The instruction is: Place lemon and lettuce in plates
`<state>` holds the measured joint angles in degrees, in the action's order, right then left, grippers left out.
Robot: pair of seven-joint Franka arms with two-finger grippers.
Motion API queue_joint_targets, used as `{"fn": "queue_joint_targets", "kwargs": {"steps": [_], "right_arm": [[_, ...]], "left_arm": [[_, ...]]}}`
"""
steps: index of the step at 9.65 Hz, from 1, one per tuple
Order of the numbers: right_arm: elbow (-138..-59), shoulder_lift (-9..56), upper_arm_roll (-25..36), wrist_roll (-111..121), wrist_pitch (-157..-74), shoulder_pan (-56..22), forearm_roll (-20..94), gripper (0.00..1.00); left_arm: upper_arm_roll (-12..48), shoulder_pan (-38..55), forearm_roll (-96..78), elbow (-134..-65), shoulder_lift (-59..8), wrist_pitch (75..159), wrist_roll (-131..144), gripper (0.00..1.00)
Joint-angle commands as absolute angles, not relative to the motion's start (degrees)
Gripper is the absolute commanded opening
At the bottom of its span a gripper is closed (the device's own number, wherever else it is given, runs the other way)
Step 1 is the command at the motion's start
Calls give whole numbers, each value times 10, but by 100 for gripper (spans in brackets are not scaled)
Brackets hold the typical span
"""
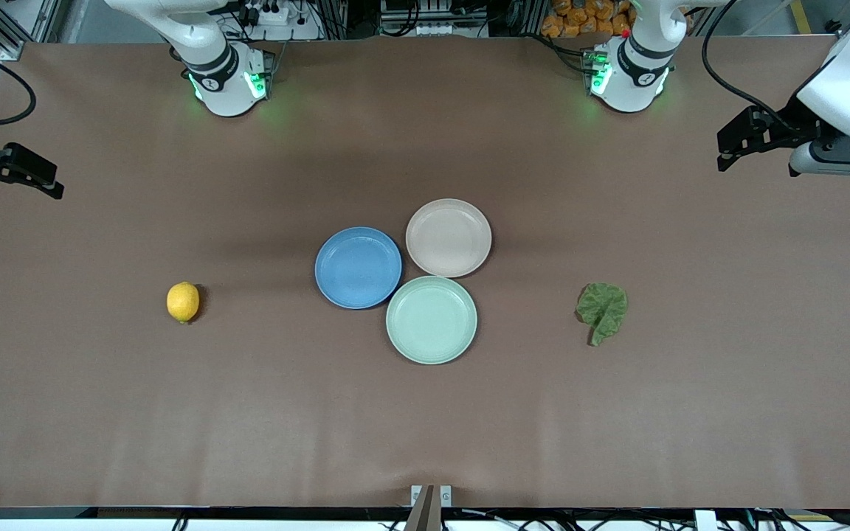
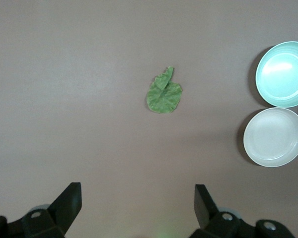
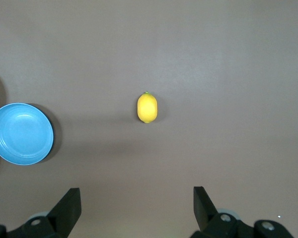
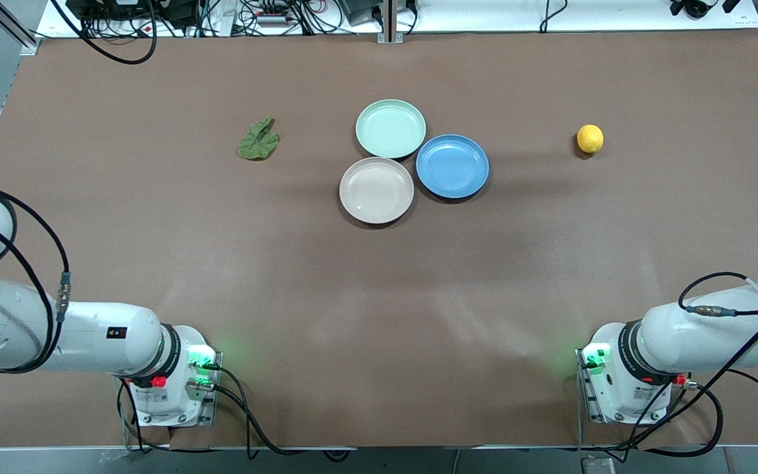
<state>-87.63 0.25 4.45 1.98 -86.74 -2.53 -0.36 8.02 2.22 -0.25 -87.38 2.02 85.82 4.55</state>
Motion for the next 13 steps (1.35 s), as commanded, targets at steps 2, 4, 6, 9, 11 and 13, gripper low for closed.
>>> {"fn": "queue_joint_targets", "kwargs": {"steps": [2,4,6,9,11,13], "right_arm": [[-861,10,46,14,-860,-29,-12,100],[-861,10,46,15,-860,-25,-12,100],[-861,10,46,15,-860,-24,-12,100],[-861,10,46,14,-860,-25,-12,100],[-861,10,46,14,-860,-26,-12,100],[-861,10,46,14,-860,-25,-11,100]], "left_arm": [[82,20,-11,-870,25,848,41,100],[80,20,-12,-870,24,849,41,100],[79,20,-11,-870,21,849,43,100],[76,19,-15,-870,20,849,38,100],[76,19,-14,-870,18,849,37,100],[76,19,-11,-871,18,849,37,100]]}}
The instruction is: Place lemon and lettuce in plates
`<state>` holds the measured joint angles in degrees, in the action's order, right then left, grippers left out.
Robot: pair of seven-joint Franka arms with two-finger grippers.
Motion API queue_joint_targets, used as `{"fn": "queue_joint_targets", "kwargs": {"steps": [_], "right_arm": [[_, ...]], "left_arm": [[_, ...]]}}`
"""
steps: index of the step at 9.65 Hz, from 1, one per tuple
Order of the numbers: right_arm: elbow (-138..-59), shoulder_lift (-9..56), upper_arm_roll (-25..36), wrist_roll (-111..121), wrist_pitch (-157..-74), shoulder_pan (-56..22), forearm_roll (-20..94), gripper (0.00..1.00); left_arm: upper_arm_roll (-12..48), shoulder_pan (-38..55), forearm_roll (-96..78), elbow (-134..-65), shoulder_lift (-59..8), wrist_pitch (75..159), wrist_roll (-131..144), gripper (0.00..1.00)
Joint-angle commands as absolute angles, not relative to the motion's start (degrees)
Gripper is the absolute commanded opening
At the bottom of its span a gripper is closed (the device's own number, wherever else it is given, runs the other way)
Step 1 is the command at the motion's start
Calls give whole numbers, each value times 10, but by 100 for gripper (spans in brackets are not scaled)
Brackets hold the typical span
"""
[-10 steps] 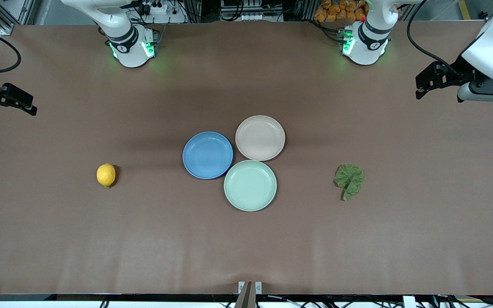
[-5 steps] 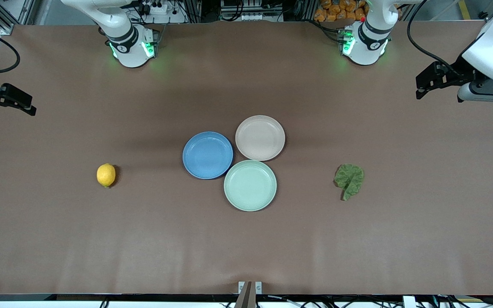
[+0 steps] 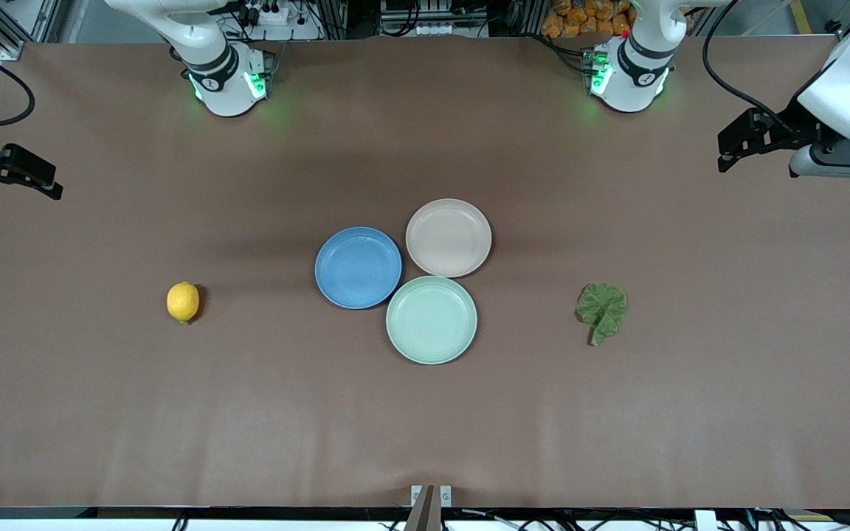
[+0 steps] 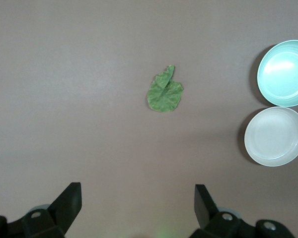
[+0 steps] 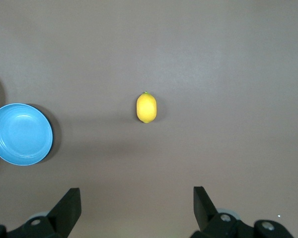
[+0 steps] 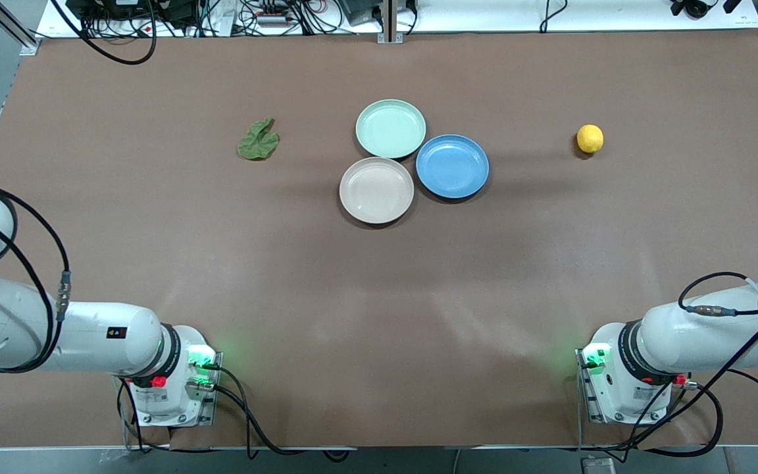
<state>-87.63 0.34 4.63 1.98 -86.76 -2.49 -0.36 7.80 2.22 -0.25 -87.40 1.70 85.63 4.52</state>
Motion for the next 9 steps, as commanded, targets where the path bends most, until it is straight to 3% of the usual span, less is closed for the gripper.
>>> {"fn": "queue_joint_targets", "kwargs": {"steps": [1,9], "right_arm": [[-861,10,46,14,-860,-24,-11,100],[-861,11,46,14,-860,-24,-11,100]], "left_arm": [[76,19,-11,-870,18,849,37,100],[85,34,-15,-871,-23,853,48,100]]}}
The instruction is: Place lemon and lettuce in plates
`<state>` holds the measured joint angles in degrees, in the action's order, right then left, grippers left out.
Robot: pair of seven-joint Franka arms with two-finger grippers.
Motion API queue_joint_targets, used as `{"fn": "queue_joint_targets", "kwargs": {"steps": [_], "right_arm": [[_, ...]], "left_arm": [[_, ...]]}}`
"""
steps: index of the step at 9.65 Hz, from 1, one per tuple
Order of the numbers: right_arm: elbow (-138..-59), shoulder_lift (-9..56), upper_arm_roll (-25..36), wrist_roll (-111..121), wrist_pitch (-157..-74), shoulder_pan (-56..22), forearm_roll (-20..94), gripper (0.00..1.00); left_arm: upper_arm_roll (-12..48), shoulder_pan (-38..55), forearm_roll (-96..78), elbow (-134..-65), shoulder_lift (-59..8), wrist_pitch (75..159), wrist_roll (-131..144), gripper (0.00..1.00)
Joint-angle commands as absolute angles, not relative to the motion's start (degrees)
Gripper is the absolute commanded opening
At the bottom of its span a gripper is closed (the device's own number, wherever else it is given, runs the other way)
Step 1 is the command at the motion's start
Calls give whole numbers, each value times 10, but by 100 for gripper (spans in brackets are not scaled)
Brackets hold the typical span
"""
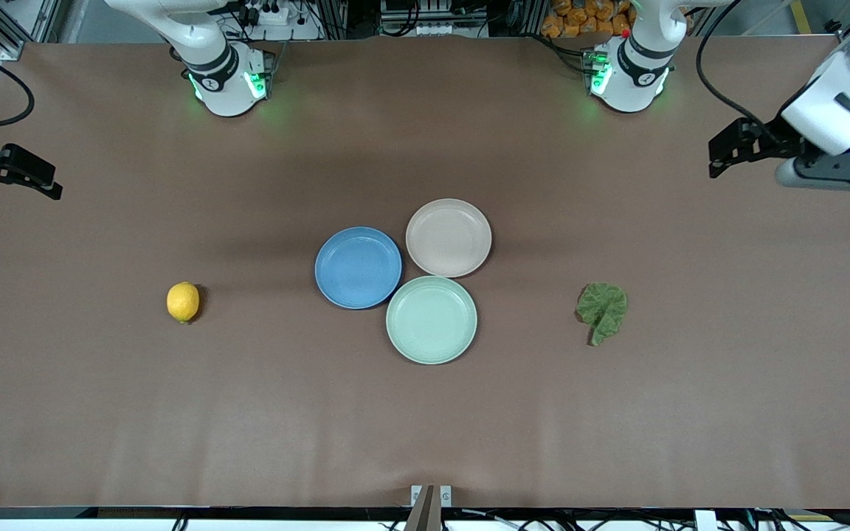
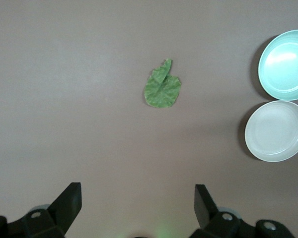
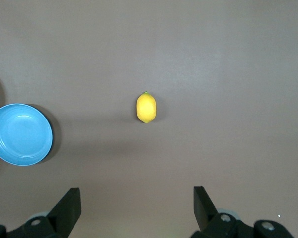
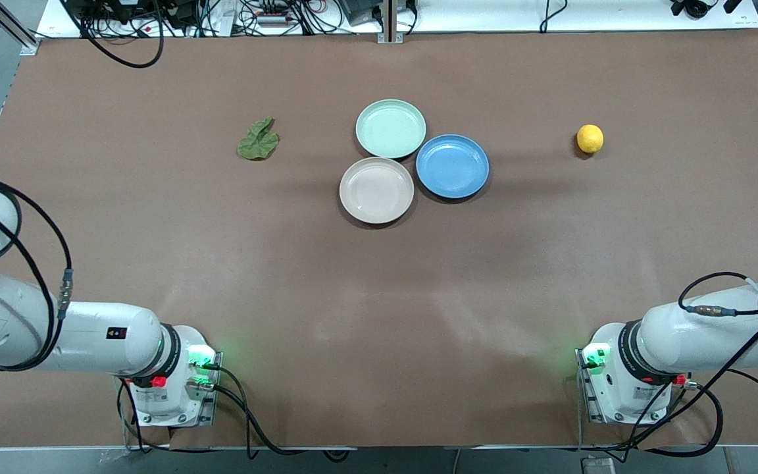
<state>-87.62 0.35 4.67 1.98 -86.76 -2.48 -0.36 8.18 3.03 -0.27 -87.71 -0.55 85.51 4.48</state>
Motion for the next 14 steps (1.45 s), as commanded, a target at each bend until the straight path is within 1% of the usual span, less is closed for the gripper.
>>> {"fn": "queue_joint_targets", "kwargs": {"steps": [1,5,7,14], "right_arm": [[-861,10,46,14,-860,-24,-11,100],[-861,11,46,15,-860,-24,-11,100],[-861,10,46,14,-860,-24,-11,100],[-861,10,46,14,-860,-24,-11,100]], "left_arm": [[89,36,-15,-872,-28,866,48,100],[96,46,-18,-879,-58,908,48,100],[96,47,-16,-894,-80,941,41,100],[98,54,29,-907,-198,1025,-54,100]]}}
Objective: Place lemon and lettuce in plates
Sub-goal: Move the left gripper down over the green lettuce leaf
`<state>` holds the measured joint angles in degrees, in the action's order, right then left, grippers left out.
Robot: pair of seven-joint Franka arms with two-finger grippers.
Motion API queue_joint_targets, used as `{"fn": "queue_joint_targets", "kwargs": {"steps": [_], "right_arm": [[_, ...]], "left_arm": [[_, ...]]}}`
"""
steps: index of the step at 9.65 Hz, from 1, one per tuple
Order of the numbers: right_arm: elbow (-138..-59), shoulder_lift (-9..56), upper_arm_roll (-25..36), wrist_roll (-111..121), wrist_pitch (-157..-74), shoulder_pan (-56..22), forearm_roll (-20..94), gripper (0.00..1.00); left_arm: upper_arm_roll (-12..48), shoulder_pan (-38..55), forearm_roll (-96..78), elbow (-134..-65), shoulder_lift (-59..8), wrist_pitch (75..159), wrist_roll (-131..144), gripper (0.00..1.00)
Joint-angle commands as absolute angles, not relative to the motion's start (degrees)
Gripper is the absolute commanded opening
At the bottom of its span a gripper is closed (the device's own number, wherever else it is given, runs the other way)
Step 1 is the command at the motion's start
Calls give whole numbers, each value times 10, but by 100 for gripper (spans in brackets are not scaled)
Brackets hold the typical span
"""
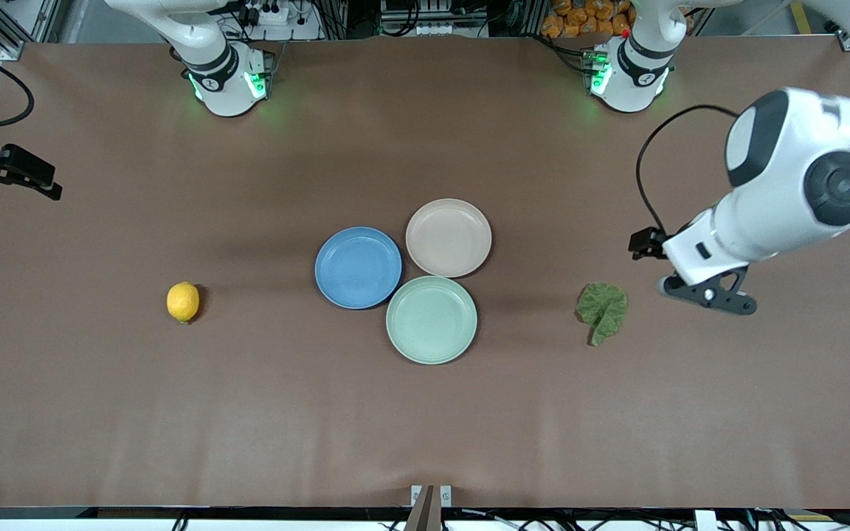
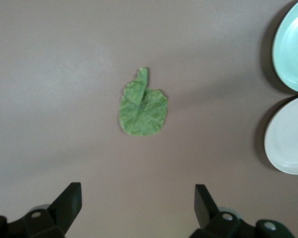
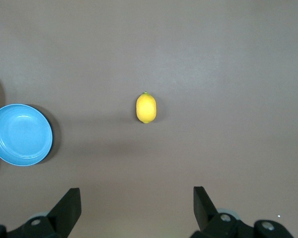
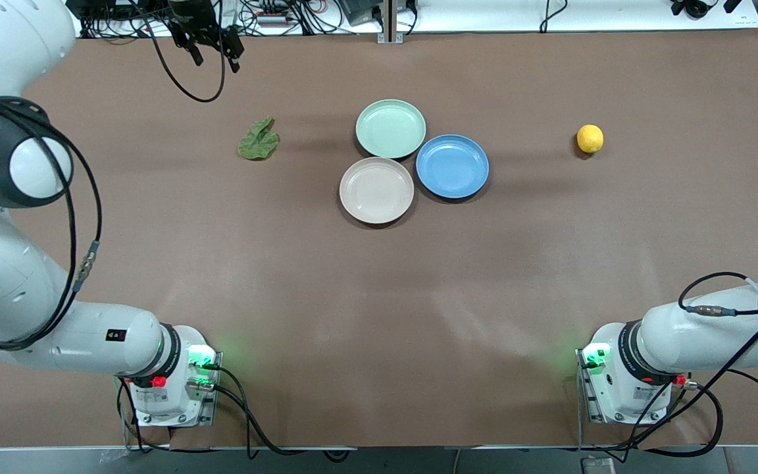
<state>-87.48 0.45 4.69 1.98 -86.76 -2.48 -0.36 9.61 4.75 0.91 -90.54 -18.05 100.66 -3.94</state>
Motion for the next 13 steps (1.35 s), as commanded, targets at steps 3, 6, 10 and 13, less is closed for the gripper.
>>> {"fn": "queue_joint_targets", "kwargs": {"steps": [3,6,10,13], "right_arm": [[-861,11,46,14,-860,-24,-11,100],[-861,11,46,14,-860,-25,-11,100],[-861,10,46,14,-860,-24,-11,100],[-861,10,46,14,-860,-23,-11,100]], "left_arm": [[98,72,55,-968,-219,1113,-74,100],[98,73,59,-1012,-232,1175,-85,100],[98,68,76,-1022,-259,1209,-91,100],[98,66,76,-1053,-275,1269,-97,100]]}}
